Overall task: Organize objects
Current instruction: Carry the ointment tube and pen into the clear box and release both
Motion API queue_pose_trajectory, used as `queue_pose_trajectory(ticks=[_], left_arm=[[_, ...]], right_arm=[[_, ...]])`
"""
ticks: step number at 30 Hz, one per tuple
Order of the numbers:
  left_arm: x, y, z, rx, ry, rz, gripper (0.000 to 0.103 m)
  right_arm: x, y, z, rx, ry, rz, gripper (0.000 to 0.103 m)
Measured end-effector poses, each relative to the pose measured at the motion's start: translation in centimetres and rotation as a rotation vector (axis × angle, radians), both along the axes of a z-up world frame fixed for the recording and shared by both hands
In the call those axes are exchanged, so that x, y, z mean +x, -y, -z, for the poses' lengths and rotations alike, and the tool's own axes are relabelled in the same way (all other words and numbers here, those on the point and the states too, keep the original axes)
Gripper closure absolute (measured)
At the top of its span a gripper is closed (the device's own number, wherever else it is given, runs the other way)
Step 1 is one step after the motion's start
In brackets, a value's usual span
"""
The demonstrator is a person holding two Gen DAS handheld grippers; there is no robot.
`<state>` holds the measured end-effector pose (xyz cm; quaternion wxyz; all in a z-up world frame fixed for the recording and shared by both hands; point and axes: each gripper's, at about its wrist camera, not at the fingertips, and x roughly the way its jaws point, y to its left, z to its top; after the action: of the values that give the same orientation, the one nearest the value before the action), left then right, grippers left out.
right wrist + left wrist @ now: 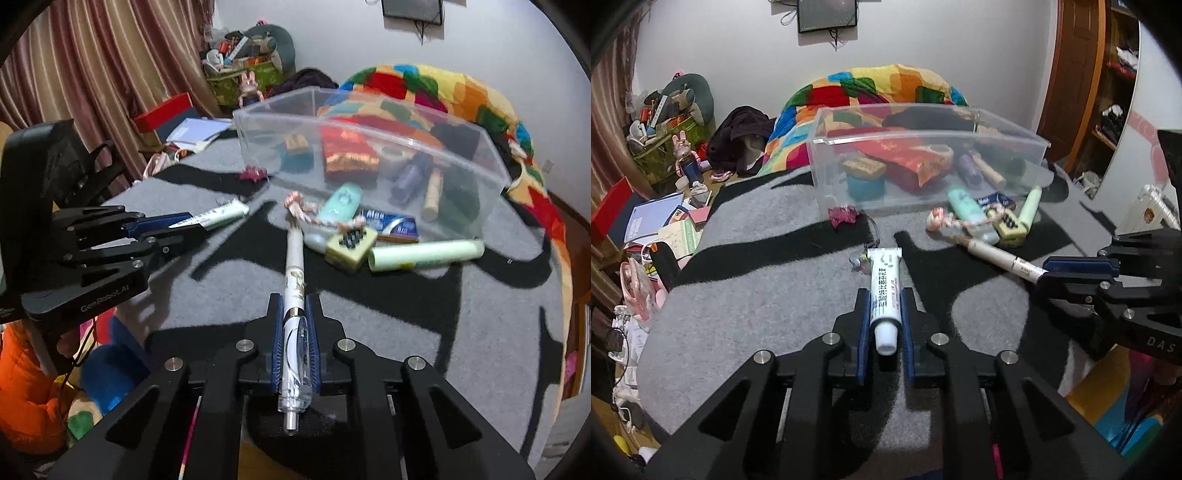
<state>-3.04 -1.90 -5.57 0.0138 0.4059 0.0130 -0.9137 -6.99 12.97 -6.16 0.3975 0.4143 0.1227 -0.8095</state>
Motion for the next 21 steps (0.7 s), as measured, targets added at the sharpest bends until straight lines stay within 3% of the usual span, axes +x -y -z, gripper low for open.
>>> queue_pose_trajectory(ticks=[11,21], left_arm=[[0.3,0.7,-4.9,0.045,-0.127,0.003,0.088],[-1.6,0.6,-7.6,0.046,-0.197,0.000,0.088]], right_arm=[[0.1,-0.7,-4.6,-0.144,-0.036,-0.009,0.092],[-3.2,-1.8,-7.1,-0.206,-0.078,0.104,0.092]])
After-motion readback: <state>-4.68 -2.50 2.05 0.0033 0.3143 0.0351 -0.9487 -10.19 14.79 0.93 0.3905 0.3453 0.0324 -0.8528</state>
